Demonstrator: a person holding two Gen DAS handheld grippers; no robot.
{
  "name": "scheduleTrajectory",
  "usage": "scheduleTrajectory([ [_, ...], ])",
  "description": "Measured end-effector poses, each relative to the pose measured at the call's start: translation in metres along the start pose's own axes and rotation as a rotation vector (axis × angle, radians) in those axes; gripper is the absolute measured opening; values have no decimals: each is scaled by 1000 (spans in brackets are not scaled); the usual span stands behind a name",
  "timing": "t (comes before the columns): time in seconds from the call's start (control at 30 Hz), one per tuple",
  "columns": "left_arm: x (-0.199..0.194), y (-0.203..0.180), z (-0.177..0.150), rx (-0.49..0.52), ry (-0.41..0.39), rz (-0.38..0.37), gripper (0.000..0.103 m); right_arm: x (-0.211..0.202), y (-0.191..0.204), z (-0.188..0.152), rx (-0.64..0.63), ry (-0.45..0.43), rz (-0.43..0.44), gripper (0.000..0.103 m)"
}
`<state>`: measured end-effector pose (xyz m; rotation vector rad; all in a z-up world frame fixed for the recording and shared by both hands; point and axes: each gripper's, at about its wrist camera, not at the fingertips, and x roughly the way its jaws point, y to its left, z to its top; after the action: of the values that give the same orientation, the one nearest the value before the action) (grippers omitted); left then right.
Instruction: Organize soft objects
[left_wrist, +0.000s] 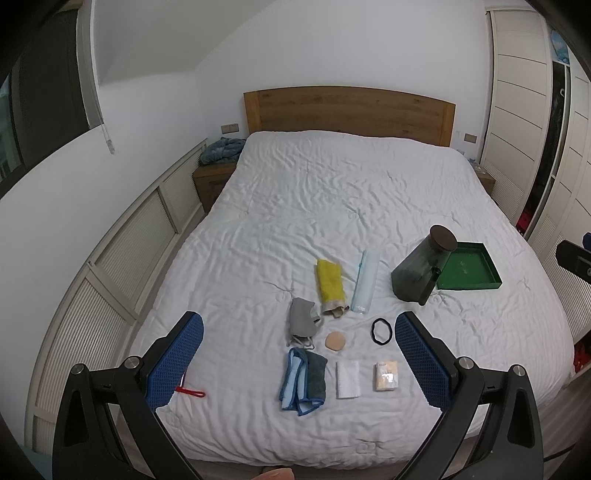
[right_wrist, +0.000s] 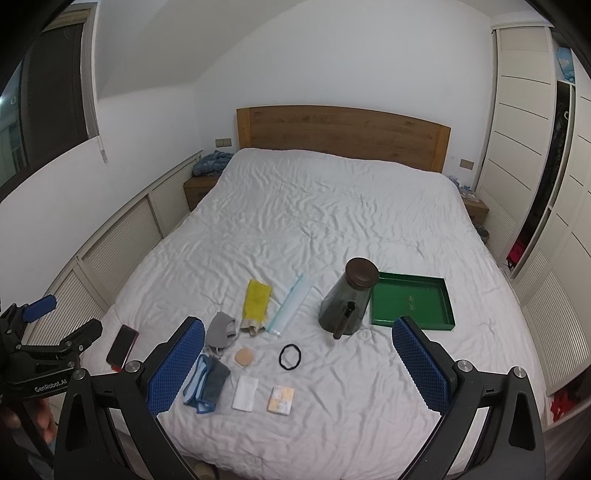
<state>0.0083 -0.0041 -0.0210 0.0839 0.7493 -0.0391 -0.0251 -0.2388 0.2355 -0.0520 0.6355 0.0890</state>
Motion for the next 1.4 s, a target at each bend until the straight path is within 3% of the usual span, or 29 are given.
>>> scheduleTrajectory([
  [1.4, 14, -2, 1, 3, 17, 5, 102, 7, 0, 8, -19, 9, 12, 103],
])
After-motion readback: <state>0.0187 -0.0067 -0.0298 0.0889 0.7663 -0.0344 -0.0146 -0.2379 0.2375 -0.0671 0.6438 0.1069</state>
